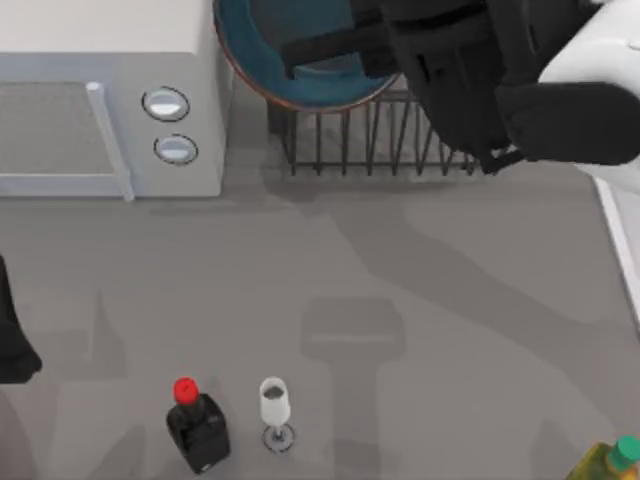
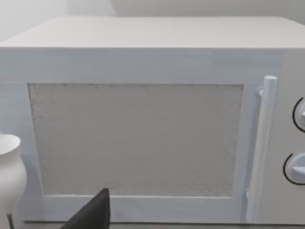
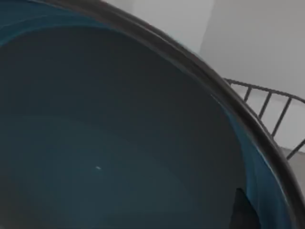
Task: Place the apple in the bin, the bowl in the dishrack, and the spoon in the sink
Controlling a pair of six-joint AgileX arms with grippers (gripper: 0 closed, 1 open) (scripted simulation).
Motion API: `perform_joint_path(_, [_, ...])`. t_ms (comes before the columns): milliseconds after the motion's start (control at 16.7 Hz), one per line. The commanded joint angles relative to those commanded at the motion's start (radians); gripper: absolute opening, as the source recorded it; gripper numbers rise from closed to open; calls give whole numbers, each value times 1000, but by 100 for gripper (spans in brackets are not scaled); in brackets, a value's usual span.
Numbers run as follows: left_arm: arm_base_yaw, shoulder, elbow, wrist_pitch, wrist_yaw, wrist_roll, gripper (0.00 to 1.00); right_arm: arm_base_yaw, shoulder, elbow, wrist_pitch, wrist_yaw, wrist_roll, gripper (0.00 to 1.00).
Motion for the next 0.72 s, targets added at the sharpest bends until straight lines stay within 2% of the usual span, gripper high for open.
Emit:
perform_joint_path(180, [0,0,0,0,0,0,100,82,-71,-13,209,179,-79,0])
perform_joint_path(360, [0,0,0,0,0,0,100,135,-124,-26,332,287,-133,0])
perform_joint_path(720, [0,0,0,0,0,0,100,145,-137,-27,362,312,-147,0])
